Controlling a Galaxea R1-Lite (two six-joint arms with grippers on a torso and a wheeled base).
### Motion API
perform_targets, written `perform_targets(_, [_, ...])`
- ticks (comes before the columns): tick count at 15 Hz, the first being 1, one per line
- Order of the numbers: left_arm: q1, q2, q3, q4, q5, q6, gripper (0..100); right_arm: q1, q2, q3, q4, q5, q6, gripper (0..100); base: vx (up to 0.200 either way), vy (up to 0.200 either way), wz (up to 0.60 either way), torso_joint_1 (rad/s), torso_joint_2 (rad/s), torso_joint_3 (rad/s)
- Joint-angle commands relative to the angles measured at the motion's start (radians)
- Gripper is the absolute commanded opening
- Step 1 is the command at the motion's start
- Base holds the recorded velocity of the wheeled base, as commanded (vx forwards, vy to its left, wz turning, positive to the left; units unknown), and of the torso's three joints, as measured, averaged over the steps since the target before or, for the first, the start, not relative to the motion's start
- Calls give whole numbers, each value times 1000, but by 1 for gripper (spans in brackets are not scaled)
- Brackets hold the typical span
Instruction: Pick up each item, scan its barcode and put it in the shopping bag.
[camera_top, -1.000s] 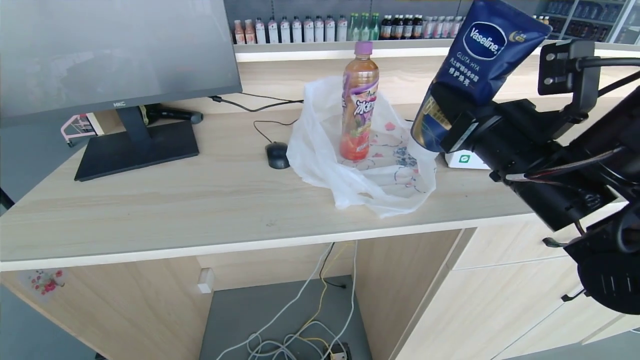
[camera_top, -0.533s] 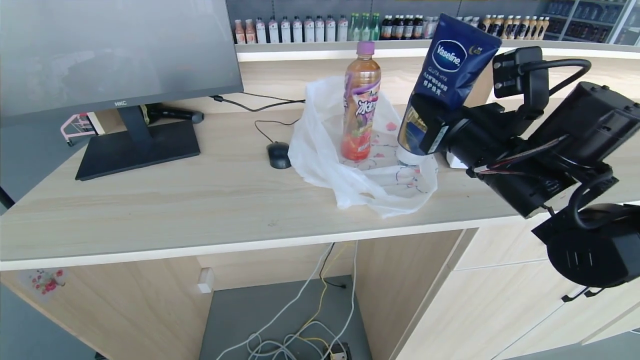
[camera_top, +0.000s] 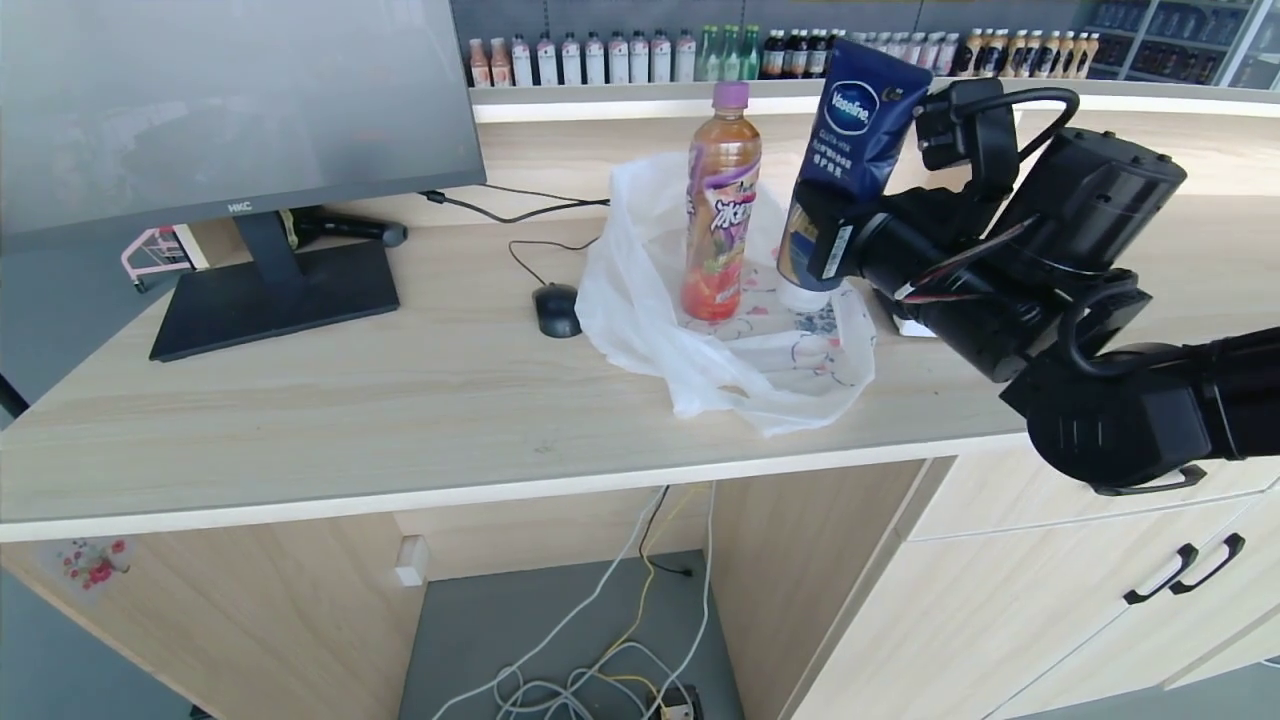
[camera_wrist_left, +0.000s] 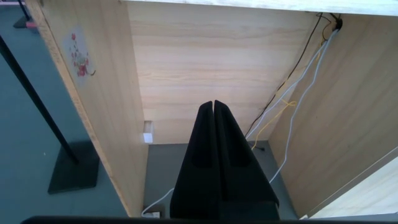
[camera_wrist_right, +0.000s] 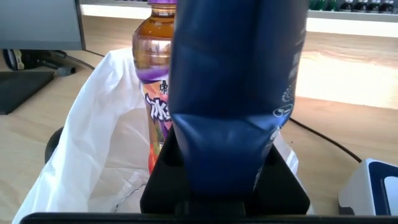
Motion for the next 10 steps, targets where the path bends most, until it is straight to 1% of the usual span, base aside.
perform_targets(1, [0,0,0,0,0,0,0,-5,32,-22,1,-1,0,0,0,0,0,0,0,0])
perform_targets(3, [0,0,0,0,0,0,0,-21,70,-64,16,4,4,0,0,0,0,0,0,0])
perform_targets(7, [0,0,0,0,0,0,0,-45,118,-103,25,4,6,0,0,0,0,0,0,0])
perform_targets(10, [0,0,0,0,0,0,0,-53,141,-107,42,-1,4,0,0,0,0,0,0,0])
